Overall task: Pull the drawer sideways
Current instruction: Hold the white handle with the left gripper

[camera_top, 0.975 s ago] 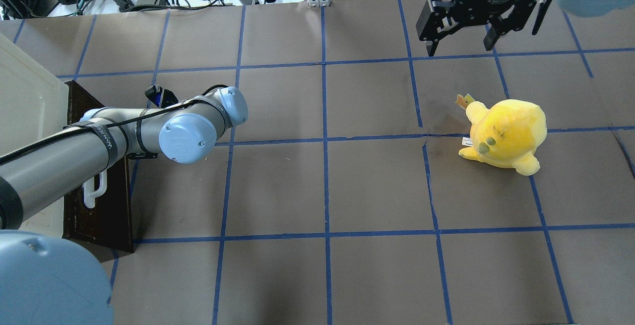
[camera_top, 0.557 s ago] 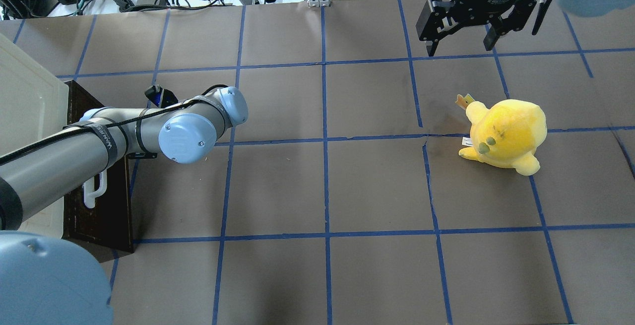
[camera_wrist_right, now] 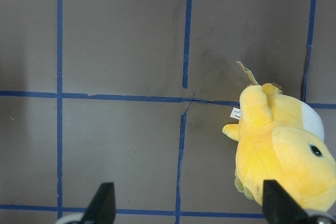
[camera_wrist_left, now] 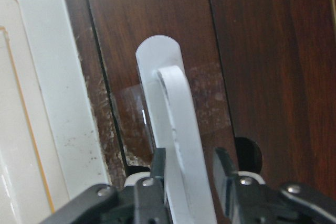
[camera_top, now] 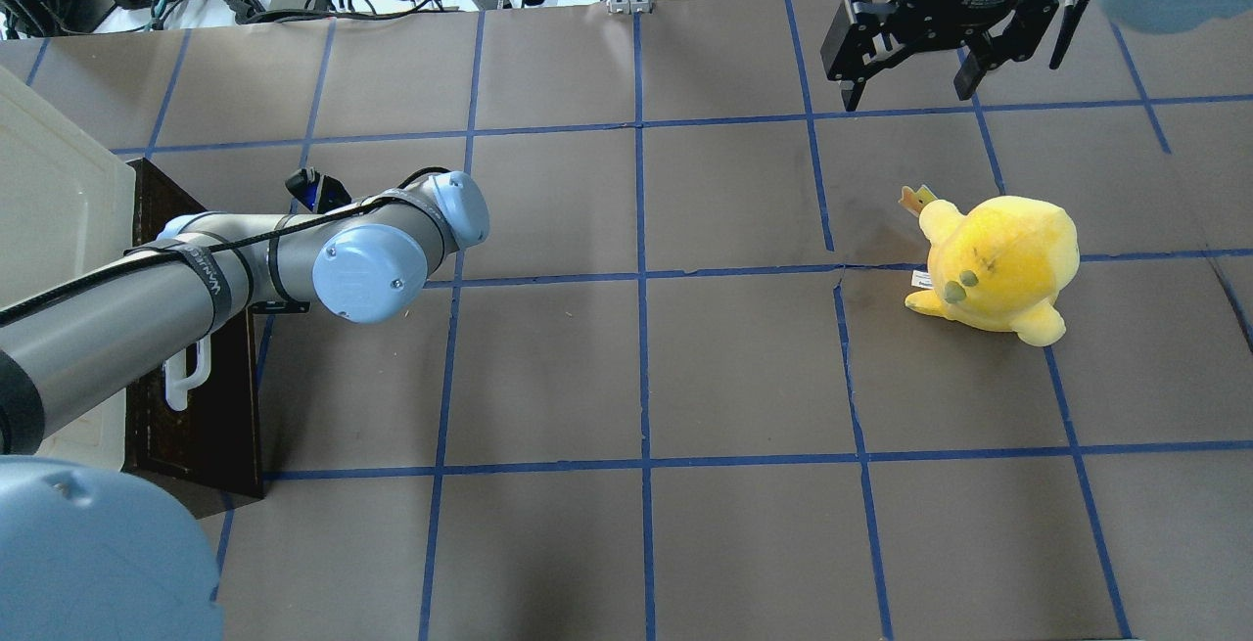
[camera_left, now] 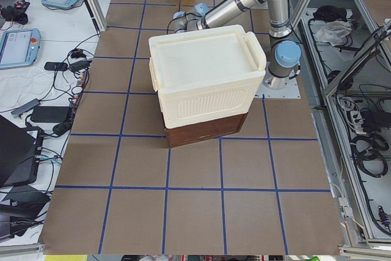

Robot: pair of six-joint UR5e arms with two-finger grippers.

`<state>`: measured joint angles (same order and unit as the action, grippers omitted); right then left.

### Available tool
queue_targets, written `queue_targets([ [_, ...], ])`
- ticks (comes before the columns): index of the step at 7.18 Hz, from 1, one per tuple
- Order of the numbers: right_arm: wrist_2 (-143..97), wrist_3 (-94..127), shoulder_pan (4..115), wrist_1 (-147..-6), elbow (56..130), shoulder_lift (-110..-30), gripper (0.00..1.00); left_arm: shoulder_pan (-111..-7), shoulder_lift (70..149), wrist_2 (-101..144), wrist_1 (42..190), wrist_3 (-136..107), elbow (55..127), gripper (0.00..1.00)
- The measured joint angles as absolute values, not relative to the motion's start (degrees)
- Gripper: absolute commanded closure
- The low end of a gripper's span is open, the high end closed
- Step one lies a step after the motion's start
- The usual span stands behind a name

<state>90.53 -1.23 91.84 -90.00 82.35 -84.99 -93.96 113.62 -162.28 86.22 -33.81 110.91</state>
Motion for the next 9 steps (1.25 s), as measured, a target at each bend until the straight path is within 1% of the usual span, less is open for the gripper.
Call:
queue_targets([
  [4, 90.53, -1.26, 91.85, -90.0, 82.35, -84.99, 0.0, -93.96, 113.56, -162.18, 86.22, -33.84, 110.92, 0.72],
  [9, 90.53, -1.27, 91.84, -90.0, 82.35, -84.99, 0.0, -93.96, 113.5, -162.09, 86.16, -33.72, 110.76, 0.74],
])
